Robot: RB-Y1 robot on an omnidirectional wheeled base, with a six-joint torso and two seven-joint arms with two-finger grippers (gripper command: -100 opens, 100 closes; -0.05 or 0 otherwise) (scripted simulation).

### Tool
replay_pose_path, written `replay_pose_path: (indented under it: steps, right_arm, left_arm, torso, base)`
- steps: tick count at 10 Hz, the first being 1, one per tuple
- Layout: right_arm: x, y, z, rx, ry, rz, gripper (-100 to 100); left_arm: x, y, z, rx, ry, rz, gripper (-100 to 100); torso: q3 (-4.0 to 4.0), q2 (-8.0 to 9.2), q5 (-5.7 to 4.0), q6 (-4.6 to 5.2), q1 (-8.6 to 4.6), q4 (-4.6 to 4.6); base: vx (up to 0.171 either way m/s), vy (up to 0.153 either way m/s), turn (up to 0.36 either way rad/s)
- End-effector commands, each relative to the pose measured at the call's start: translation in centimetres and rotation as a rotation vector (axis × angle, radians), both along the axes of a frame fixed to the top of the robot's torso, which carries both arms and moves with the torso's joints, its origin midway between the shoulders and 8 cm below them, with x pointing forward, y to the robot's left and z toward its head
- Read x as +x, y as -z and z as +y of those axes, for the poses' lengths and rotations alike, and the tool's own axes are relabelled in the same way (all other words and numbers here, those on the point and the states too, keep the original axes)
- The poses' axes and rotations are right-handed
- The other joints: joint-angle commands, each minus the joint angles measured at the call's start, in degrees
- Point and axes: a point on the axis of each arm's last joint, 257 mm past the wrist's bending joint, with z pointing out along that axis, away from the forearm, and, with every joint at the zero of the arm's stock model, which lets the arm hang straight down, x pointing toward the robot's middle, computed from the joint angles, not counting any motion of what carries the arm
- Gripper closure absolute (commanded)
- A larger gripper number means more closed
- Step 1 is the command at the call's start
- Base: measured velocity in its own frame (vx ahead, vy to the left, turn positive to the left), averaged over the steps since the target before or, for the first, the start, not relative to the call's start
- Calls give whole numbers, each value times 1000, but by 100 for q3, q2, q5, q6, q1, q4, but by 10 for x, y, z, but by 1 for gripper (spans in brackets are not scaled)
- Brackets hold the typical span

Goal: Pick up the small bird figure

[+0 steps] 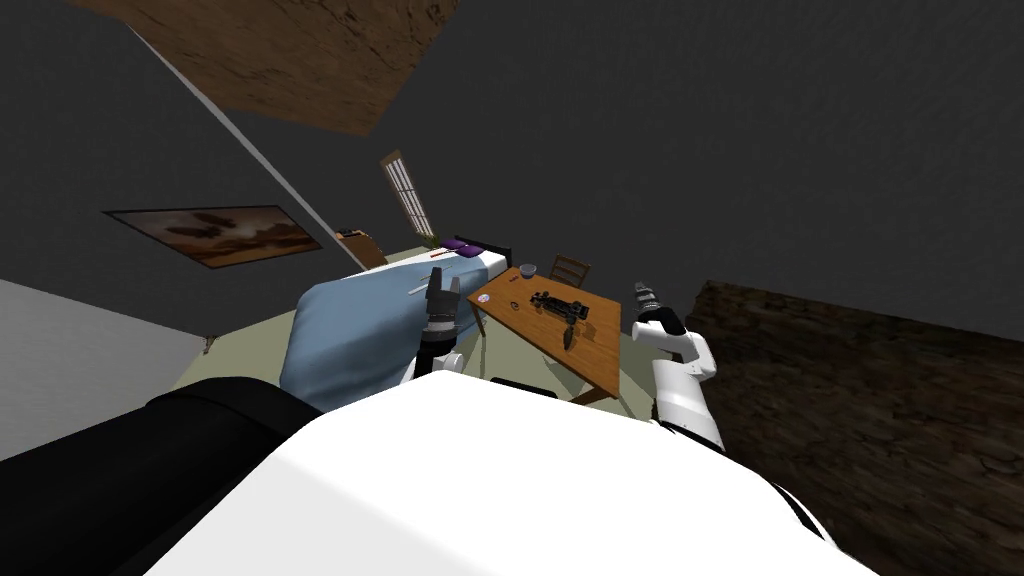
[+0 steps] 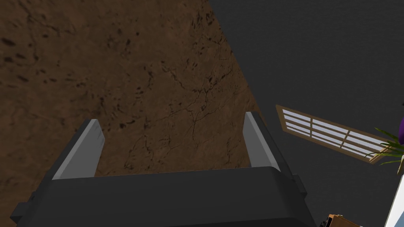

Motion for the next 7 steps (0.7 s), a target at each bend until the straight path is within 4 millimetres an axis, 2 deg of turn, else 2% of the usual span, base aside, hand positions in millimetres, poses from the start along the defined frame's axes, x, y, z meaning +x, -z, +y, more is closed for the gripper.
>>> replay_pose_path:
  steps: [1,2,3,4,5,6,7]
  right_arm:
    - [2,8,-3,2,7,24,-100]
    - [4,16,-17,-13,39,83,-100]
    - [3,27,-19,-6,42,102,-100]
    - [4,34,-31,-21,68,156,-100]
    - [2,45,-32,-11,73,182,-100]
    - [2,45,-32,-11,73,182,-100]
    - [1,59,-44,-17,97,249,-100]
  left_arm:
    - [0,0,0,0,0,0,0]
    - [0,0,0,0,0,0,0]
    - [0,0,0,0,0,0,0]
    - [0,0,0,0,0,0,0]
    - [0,0,0,0,0,0,0]
    - [0,0,0,0,0,0,0]
    - [0,0,0,0,0,0,0]
  torso:
    - [0,0,0,0,0,0]
    - [0,0,0,2,1,0]
    - [0,0,1,-5,3,1]
    - [0,0,0,0,1,-1]
    - [0,0,0,-3,-1,0]
    - [0,0,-1,1,-1,0]
    - [1,1,0,4,2,0]
  base:
    - [-2,-11,-20]
    - [-5,-9,230]
    - [-5,-18,157]
    - [-11,-18,228]
    - [-5,-22,142]
    - [0,-11,-4]
    - [-4,-8,248]
